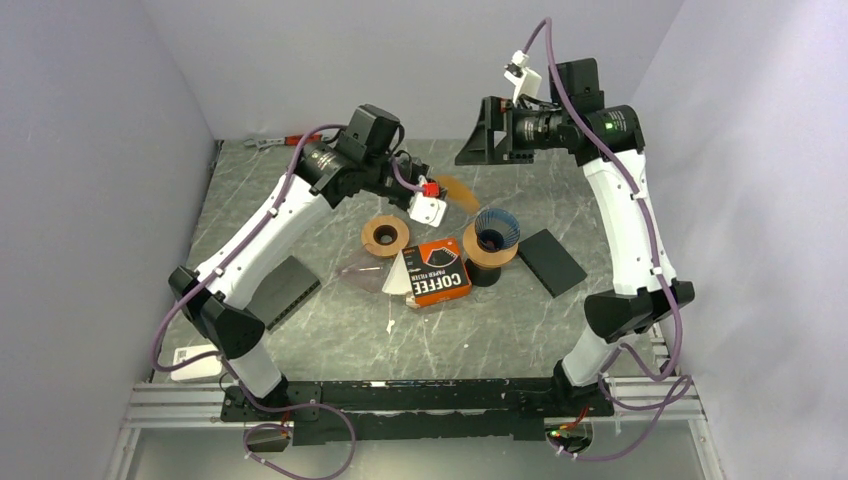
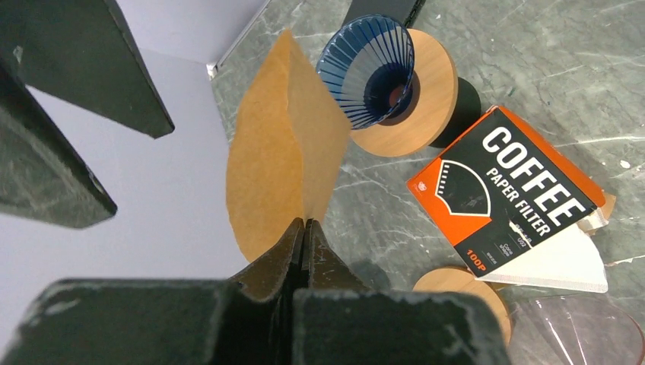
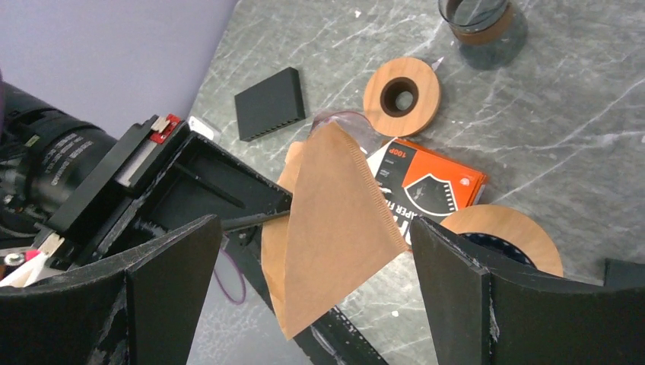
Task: Place the coffee filter in the dripper
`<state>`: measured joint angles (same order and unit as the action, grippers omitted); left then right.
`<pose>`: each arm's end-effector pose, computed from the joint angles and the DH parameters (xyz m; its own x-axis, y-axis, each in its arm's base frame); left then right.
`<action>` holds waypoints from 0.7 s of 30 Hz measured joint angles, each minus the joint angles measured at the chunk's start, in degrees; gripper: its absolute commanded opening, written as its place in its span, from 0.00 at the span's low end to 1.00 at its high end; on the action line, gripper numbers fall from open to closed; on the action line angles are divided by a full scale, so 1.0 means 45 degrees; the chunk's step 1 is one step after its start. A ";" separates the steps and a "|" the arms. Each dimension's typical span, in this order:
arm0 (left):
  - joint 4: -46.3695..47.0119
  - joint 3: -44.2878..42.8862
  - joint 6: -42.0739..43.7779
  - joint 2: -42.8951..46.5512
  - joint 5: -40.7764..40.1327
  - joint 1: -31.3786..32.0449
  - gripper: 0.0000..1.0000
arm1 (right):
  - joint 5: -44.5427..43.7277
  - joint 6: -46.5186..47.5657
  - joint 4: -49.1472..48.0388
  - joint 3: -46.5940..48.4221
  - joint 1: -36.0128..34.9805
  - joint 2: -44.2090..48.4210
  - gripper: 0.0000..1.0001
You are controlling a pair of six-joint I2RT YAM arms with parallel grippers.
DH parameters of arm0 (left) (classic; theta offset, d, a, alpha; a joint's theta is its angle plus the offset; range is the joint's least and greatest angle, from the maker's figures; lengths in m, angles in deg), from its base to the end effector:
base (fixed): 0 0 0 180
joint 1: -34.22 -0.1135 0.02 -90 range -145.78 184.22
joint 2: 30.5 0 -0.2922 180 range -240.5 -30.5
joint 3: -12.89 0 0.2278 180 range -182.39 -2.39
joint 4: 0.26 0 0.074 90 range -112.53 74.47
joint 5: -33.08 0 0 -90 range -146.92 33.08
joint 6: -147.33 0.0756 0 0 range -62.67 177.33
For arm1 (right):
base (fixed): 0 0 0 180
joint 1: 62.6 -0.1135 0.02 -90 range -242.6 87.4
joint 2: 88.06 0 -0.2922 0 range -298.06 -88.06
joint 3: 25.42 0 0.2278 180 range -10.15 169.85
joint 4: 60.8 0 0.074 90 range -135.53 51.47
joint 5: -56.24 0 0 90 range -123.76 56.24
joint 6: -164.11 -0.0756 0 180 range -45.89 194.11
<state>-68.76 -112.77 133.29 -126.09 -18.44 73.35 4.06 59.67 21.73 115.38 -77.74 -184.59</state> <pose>0.2418 -0.2573 0.4357 0.7291 0.3858 -0.5652 0.6793 -0.3078 0.6661 0.2981 0.1287 0.4800 -0.7462 0.0022 -0.6657 -0.5008 0.6570 0.5635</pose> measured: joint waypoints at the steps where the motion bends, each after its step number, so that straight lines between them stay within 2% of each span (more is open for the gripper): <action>1: -0.0068 0.0000 0.0039 -0.0039 -0.0010 0.0029 0.00 | -0.0107 0.0049 0.0044 0.0058 -0.0097 -0.0053 1.00; 12: -0.0141 0.0000 0.0262 -0.0160 -0.0189 0.0262 0.00 | -0.2356 0.1010 0.1195 0.0432 -0.1433 -0.0699 0.97; 21: 0.0078 -0.0053 0.0321 -0.0170 -0.0379 0.0325 0.00 | -0.4507 0.1098 0.1807 0.0423 -0.1851 -0.0714 0.81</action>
<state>-68.41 -113.01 134.73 -126.85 -20.14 74.82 -16.22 64.61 29.86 117.28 -86.06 -187.80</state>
